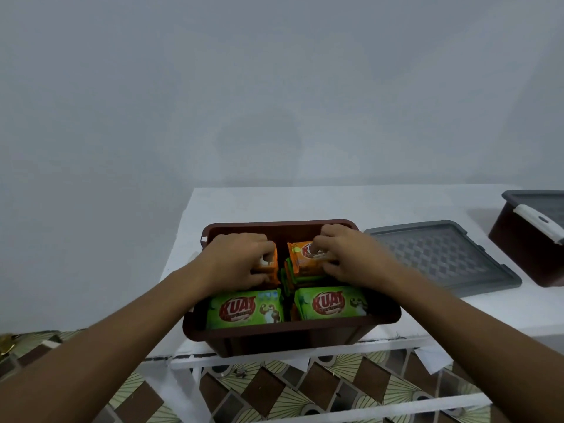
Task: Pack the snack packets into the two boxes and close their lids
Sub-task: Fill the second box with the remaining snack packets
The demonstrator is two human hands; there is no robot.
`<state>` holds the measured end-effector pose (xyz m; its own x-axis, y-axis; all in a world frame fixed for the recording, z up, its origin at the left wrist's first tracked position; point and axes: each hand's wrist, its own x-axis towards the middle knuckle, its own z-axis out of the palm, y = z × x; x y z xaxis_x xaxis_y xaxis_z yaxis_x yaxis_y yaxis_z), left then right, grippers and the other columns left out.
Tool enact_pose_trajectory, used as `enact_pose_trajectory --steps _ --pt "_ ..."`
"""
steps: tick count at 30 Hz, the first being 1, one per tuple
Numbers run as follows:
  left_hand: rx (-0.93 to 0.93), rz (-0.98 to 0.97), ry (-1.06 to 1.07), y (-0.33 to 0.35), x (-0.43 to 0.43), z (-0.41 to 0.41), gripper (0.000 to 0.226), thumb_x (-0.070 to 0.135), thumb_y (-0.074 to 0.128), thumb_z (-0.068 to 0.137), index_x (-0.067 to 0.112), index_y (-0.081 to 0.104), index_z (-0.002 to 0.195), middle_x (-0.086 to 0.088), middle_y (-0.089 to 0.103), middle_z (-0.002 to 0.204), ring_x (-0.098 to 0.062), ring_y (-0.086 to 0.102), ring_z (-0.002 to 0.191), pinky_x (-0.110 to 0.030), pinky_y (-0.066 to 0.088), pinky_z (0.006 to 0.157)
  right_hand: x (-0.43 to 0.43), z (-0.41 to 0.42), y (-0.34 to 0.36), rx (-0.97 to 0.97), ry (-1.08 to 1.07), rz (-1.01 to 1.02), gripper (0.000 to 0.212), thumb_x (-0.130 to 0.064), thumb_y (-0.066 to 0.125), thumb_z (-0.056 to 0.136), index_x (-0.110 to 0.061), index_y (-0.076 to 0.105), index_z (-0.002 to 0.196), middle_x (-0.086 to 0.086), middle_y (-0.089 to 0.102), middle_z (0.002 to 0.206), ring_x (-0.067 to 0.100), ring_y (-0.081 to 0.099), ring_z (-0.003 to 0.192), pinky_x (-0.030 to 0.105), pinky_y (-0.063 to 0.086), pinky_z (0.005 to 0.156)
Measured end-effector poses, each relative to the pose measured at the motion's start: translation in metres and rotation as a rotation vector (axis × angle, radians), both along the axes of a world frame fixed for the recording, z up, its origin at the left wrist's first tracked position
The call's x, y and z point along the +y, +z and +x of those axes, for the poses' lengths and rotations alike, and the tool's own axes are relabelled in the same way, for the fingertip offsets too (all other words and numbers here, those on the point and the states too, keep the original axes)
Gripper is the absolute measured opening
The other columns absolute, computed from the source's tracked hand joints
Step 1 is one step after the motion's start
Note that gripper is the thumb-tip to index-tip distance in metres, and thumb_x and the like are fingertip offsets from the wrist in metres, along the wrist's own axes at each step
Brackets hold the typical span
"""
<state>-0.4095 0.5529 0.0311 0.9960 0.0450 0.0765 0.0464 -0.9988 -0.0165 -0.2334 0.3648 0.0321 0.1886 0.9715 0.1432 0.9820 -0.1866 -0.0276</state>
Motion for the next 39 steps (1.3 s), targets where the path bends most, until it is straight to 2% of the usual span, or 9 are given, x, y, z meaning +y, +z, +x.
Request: enact_pose_trajectory --steps 3,7,9,12,17,23,29,34,39 --pt "0.066 0.120 0.042 -0.001 0.009 0.005 0.036 0.044 0.064 0.084 0.027 0.049 0.111 0.009 0.047 0.105 -0.012 0.047 0.097 -0.028 0.039 0.061 0.007 0.008 0.001 0.054 -0.033 -0.048 0.016 -0.031 0.066 0.087 -0.026 0.058 0.100 -0.011 0.049 0.098 0.015 0.054 0.095 0.029 0.044 0.071" --pt "0.066 0.101 0.111 0.001 0.011 0.004 0.036 0.049 0.066 0.082 0.028 0.049 0.106 0.010 0.047 0.105 -0.012 0.049 0.098 -0.029 0.045 0.068 0.007 0.009 -0.004 0.025 -0.042 -0.034 0.015 -0.035 0.063 0.088 -0.027 0.053 0.096 -0.011 0.051 0.098 0.014 0.055 0.089 0.032 0.049 0.071" --pt "0.065 0.084 0.143 0.001 0.014 0.000 0.039 0.050 0.067 0.080 0.028 0.052 0.108 0.010 0.050 0.107 -0.012 0.052 0.099 -0.031 0.048 0.074 0.002 0.010 -0.006 0.029 -0.041 -0.012 0.017 -0.037 0.064 0.087 -0.027 0.055 0.098 -0.010 0.054 0.100 0.012 0.055 0.087 0.028 0.048 0.069" --pt "0.065 0.014 0.220 -0.001 0.020 -0.009 0.044 0.052 0.070 0.077 0.029 0.054 0.112 0.012 0.052 0.114 -0.012 0.052 0.103 -0.028 0.046 0.082 -0.006 0.011 -0.004 0.110 -0.029 0.006 0.019 -0.035 0.068 0.086 -0.024 0.061 0.100 -0.012 0.056 0.098 0.006 0.054 0.083 0.015 0.038 0.064" --pt "0.052 0.028 0.257 -0.004 0.019 -0.006 0.052 0.048 0.075 0.074 0.028 0.053 0.116 0.008 0.051 0.116 -0.015 0.050 0.107 -0.030 0.040 0.087 -0.007 0.009 -0.008 0.083 -0.048 0.000 0.021 -0.034 0.069 0.085 -0.024 0.061 0.101 -0.013 0.055 0.097 0.003 0.049 0.078 0.010 0.030 0.059" --pt "0.052 0.048 0.245 -0.006 0.022 -0.001 0.038 0.049 0.072 0.073 0.031 0.045 0.094 0.012 0.052 0.104 -0.013 0.050 0.097 -0.028 0.038 0.079 -0.001 0.017 -0.004 0.065 -0.068 -0.061 0.017 -0.035 0.067 0.087 -0.026 0.053 0.093 -0.013 0.053 0.095 0.006 0.049 0.083 0.011 0.028 0.058" --pt "0.069 0.031 0.227 -0.003 0.027 0.032 0.037 0.048 0.072 0.072 0.032 0.045 0.093 0.012 0.051 0.102 -0.013 0.050 0.096 -0.029 0.035 0.081 0.001 0.050 -0.007 0.093 -0.087 -0.043 0.021 -0.032 0.069 0.086 -0.029 0.048 0.086 -0.018 0.046 0.085 0.005 0.047 0.080 0.013 0.028 0.059" --pt "0.060 0.002 0.205 -0.002 0.027 0.070 0.036 0.044 0.072 0.071 0.029 0.048 0.093 0.011 0.051 0.099 -0.014 0.051 0.095 -0.030 0.029 0.079 -0.002 0.084 -0.008 0.097 -0.127 -0.016 0.024 -0.032 0.074 0.080 -0.027 0.050 0.081 -0.016 0.048 0.078 0.007 0.048 0.076 0.022 0.033 0.059" --pt "0.063 -0.002 0.196 -0.006 0.021 0.092 0.035 0.042 0.071 0.073 0.029 0.048 0.096 0.009 0.052 0.104 -0.015 0.050 0.099 -0.035 0.035 0.086 -0.006 0.107 -0.006 0.143 -0.120 0.010 0.026 -0.032 0.075 0.078 -0.032 0.050 0.079 -0.017 0.050 0.078 0.003 0.048 0.074 0.025 0.035 0.062"
